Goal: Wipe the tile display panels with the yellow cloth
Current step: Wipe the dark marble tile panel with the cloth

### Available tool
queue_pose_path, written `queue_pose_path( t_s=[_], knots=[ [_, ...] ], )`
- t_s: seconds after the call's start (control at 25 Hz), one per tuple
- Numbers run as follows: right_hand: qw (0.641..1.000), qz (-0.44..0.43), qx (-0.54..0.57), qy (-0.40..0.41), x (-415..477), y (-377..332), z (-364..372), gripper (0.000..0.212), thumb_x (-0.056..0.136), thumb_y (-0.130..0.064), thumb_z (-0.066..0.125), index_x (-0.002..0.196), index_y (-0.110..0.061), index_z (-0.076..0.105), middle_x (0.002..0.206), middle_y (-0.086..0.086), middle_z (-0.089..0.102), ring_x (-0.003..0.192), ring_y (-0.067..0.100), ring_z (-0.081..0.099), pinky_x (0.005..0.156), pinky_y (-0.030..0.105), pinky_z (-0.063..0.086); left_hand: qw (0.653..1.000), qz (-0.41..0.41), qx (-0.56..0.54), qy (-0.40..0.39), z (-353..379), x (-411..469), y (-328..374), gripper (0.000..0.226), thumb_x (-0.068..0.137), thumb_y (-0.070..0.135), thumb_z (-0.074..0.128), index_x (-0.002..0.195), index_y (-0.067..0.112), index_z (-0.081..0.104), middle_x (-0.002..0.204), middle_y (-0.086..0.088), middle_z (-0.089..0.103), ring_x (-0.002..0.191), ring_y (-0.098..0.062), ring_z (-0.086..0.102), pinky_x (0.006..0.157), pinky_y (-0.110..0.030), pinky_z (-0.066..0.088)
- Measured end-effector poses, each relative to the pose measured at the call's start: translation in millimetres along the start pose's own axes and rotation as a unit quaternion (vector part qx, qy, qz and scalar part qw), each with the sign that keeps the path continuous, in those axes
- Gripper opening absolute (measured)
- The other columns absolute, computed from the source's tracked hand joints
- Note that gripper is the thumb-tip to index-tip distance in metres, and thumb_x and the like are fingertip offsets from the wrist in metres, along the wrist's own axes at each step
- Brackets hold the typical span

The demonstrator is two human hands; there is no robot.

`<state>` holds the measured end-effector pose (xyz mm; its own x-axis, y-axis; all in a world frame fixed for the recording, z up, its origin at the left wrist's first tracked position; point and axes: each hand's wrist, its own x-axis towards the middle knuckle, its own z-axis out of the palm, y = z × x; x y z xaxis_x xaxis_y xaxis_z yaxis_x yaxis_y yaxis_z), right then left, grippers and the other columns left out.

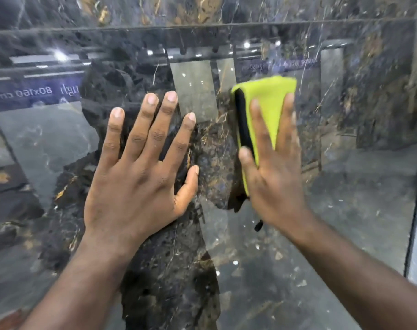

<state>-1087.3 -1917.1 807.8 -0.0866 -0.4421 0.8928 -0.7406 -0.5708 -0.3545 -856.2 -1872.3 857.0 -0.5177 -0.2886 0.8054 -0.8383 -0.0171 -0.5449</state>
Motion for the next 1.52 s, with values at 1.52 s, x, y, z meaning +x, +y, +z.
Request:
queue_pose_path(
  t_s=[1.52],
  knots=[
    [0.989, 0.144, 0.042, 0.016, -32, -174, 45, 0.073, 0.113, -0.028, 0.047, 0.170, -0.039, 0.003, 0.173, 0.004, -0.032, 0.161, 0.017, -0.020, 0.132, 0.055, -0.002, 0.998, 0.038, -0.056, -0.006, -38, -149, -141, 0.077, 0.110, 0.046, 0.038, 0.174, 0.012, 0.013, 0.180, -0.022, -0.003, 0.168, -0.037, 0.000, 0.134, -0.063, 0.008]
  ],
)
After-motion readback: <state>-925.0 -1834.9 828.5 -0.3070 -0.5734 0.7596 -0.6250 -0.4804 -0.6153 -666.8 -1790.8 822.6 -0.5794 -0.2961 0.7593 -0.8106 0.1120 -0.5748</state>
